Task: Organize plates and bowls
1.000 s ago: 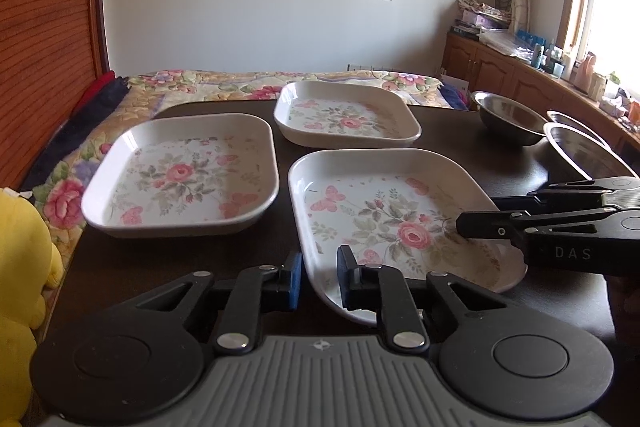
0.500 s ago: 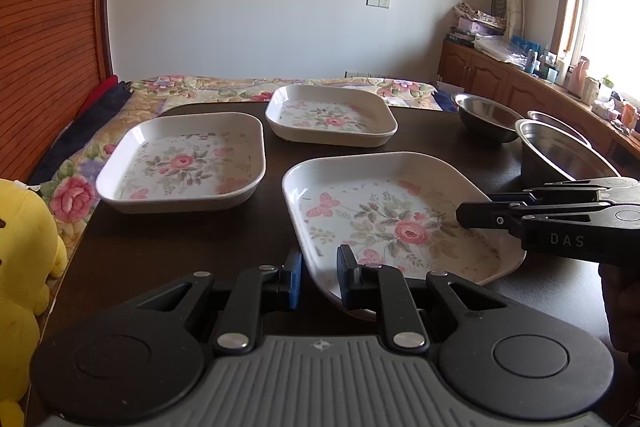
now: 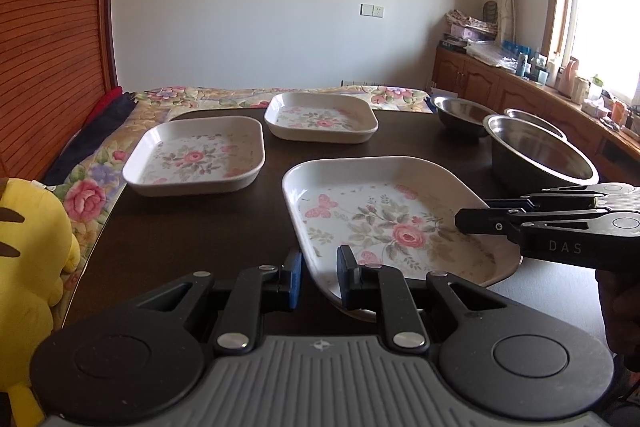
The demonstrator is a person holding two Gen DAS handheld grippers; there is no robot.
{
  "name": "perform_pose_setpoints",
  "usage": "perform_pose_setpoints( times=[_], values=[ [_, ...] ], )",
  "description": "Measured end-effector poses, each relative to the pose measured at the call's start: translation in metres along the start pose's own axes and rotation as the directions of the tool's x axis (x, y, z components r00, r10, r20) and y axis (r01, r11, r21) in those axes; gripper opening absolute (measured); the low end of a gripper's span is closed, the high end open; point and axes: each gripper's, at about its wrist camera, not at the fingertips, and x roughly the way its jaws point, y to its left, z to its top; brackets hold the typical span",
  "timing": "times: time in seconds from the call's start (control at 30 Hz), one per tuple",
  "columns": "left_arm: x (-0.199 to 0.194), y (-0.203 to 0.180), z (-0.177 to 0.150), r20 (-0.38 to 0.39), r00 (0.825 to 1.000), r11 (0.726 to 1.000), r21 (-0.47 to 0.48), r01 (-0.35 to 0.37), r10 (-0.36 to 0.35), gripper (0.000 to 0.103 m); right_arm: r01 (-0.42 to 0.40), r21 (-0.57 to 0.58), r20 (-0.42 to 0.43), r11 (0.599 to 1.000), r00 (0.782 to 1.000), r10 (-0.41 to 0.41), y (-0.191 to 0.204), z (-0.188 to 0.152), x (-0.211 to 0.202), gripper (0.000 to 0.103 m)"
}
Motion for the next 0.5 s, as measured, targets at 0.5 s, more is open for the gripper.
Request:
perform_pose_setpoints(
  times=[0.5],
  values=[
    [-0.003,-0.001,-0.017,-0.028,1.0,1.0,0.008,0.002,-0.002,0.019,0.004,0.006,-0.03,1.0,1.0,-0.004,0.011,-0.015,-0.005,0.02]
  ],
)
